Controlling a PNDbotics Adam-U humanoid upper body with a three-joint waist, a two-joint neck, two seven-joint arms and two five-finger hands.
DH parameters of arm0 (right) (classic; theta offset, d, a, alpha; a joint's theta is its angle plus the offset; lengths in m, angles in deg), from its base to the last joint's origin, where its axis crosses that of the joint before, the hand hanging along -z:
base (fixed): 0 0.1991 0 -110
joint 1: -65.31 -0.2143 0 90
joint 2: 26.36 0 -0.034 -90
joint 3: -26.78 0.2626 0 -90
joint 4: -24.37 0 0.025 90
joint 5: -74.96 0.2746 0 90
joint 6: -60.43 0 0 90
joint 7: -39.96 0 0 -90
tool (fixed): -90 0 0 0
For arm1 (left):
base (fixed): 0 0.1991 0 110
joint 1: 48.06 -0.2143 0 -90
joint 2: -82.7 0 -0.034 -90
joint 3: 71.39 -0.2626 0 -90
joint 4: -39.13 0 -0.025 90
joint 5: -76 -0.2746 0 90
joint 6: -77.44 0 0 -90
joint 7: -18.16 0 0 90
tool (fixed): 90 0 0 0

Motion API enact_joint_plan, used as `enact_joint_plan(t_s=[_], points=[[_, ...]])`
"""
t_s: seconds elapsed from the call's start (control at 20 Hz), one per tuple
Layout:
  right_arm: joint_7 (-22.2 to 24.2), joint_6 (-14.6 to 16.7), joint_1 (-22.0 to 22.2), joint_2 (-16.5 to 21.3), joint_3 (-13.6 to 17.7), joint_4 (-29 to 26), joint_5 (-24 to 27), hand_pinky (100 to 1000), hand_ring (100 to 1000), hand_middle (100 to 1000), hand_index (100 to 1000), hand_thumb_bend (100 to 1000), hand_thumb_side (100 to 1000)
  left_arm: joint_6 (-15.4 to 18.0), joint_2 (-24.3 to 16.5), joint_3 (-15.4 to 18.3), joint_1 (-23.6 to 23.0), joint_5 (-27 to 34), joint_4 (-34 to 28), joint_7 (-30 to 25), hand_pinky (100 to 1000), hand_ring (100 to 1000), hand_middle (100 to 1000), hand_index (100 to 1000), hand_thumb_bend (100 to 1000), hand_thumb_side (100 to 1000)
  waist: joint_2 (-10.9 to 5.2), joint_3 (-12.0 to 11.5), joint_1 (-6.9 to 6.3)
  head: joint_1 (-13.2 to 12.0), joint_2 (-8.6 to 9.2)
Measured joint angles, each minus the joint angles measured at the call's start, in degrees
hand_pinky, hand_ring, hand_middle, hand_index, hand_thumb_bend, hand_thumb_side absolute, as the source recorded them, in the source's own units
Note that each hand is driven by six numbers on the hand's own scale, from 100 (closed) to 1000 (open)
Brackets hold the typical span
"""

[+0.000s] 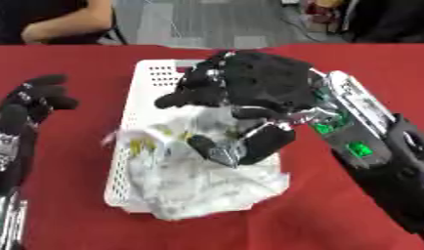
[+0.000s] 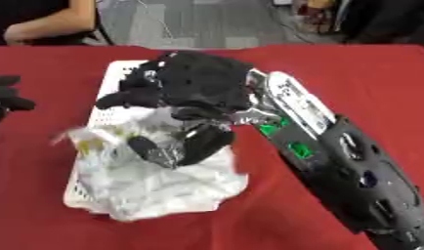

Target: Pick up objects on the table and place them in the box.

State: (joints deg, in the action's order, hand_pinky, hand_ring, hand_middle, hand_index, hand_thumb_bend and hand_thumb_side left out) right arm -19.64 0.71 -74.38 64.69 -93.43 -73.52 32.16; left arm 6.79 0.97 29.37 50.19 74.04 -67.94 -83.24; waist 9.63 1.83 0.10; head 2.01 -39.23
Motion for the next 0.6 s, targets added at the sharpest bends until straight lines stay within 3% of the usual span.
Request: enact_joint_plan(t_s=[0.6], points=[[1.8, -0.6, 1.0, 0.1, 0.7, -0.3, 1.4, 837, 864, 921, 939, 100, 923, 0.0, 0.0, 0.0, 0.0, 0.0, 0.0, 0.0, 695, 609, 809, 748, 1000, 968, 0.0, 0.2, -0.07, 0.0, 0.0]])
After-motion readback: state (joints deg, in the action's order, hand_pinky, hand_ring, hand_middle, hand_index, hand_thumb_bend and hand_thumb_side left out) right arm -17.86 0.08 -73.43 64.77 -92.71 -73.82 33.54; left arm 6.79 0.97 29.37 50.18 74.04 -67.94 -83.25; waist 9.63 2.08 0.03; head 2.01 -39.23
